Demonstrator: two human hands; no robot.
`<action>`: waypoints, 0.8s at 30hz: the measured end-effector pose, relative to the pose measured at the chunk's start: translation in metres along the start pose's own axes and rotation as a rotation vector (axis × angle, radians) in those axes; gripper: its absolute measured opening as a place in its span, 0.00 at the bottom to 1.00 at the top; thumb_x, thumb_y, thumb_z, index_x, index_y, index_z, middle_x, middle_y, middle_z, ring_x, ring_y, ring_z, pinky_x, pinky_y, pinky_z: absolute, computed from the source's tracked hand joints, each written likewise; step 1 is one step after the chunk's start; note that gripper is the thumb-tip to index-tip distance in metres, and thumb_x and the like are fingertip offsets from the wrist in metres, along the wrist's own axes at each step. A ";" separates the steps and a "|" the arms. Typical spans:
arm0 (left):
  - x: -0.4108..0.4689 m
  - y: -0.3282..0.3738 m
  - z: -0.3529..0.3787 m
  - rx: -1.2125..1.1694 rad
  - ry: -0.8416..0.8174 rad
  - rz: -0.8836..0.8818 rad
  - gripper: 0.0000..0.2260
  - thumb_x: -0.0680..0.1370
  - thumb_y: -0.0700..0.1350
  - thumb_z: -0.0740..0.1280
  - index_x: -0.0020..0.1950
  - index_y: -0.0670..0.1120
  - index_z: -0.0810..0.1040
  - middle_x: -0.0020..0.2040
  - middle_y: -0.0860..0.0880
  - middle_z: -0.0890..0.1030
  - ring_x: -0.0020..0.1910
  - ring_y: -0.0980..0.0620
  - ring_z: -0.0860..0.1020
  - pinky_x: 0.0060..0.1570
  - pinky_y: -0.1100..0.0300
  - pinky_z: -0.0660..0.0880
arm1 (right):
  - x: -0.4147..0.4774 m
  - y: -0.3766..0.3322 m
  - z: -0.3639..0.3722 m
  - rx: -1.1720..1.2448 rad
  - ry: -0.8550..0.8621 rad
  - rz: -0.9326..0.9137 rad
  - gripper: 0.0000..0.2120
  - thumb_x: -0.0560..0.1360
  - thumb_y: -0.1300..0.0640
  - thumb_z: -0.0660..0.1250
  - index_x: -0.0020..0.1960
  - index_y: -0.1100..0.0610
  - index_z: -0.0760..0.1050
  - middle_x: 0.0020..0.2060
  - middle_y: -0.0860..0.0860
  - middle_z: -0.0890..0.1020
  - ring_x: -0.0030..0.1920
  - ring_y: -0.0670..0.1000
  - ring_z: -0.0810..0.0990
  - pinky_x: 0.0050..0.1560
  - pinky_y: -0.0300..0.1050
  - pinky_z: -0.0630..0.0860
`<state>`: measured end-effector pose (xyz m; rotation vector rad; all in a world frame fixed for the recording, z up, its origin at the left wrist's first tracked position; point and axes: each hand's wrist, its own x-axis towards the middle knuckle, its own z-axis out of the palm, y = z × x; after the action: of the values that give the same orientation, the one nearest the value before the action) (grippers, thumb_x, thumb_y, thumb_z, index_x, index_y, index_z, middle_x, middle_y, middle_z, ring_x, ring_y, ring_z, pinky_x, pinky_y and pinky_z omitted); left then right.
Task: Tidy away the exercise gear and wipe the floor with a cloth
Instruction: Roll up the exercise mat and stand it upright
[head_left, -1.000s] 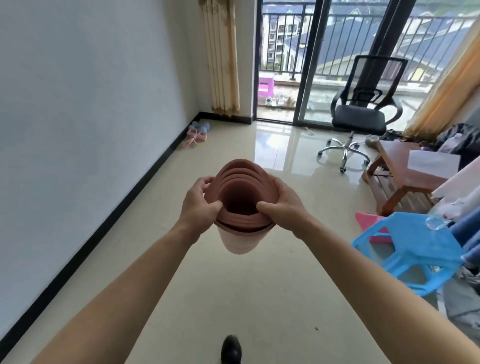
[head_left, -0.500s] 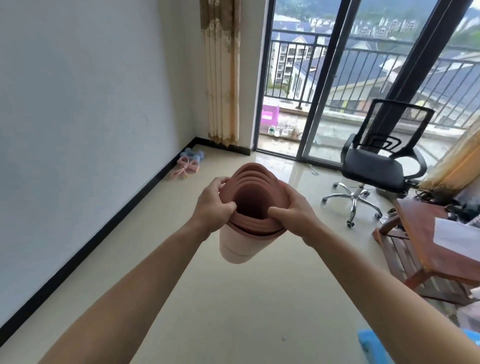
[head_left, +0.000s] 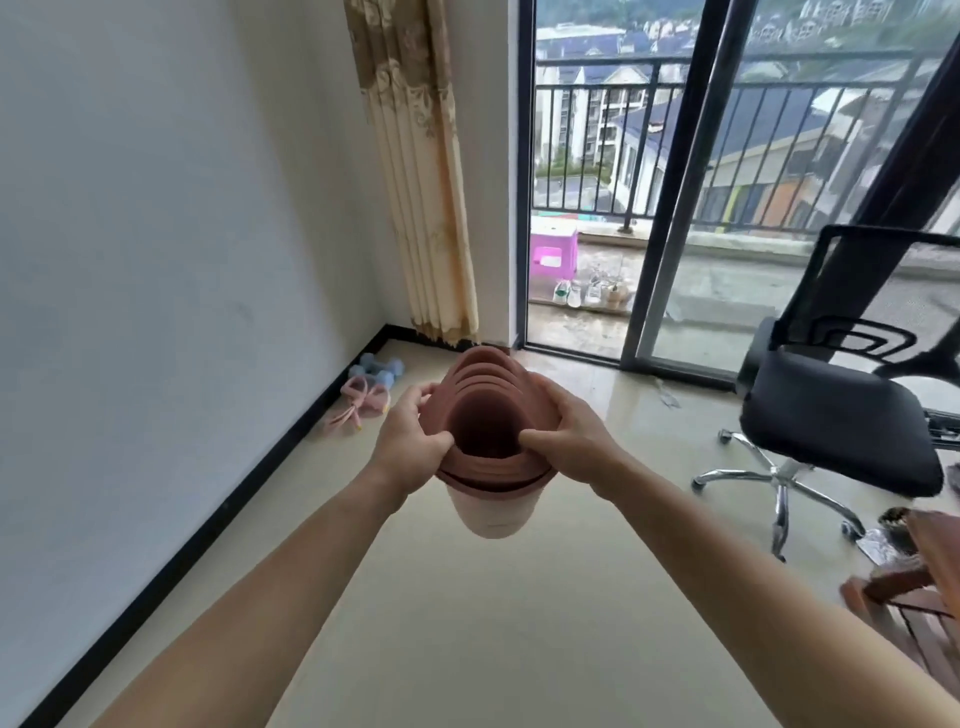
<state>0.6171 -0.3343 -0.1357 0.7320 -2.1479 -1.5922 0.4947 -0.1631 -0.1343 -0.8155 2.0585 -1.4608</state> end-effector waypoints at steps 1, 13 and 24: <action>0.029 0.002 0.000 -0.009 0.028 -0.008 0.25 0.72 0.31 0.67 0.64 0.52 0.71 0.56 0.51 0.80 0.52 0.54 0.81 0.52 0.56 0.81 | 0.033 -0.004 -0.008 -0.006 -0.029 -0.011 0.33 0.68 0.63 0.70 0.68 0.38 0.70 0.53 0.41 0.82 0.54 0.45 0.82 0.56 0.45 0.81; 0.337 -0.037 -0.049 0.018 0.317 -0.062 0.26 0.73 0.32 0.68 0.69 0.48 0.71 0.58 0.50 0.79 0.55 0.54 0.79 0.55 0.61 0.76 | 0.408 -0.009 0.009 -0.102 -0.278 -0.041 0.38 0.67 0.59 0.71 0.74 0.40 0.66 0.57 0.43 0.79 0.56 0.48 0.80 0.57 0.50 0.81; 0.663 -0.042 -0.096 0.045 0.257 -0.140 0.26 0.70 0.32 0.65 0.65 0.53 0.72 0.53 0.53 0.81 0.50 0.50 0.81 0.49 0.51 0.80 | 0.737 -0.011 0.003 -0.021 -0.299 0.079 0.36 0.70 0.66 0.69 0.73 0.42 0.67 0.57 0.46 0.81 0.54 0.46 0.82 0.48 0.39 0.82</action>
<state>0.1508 -0.8170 -0.1559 1.0599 -1.9887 -1.4304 -0.0204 -0.6897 -0.1591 -0.8911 1.8618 -1.1962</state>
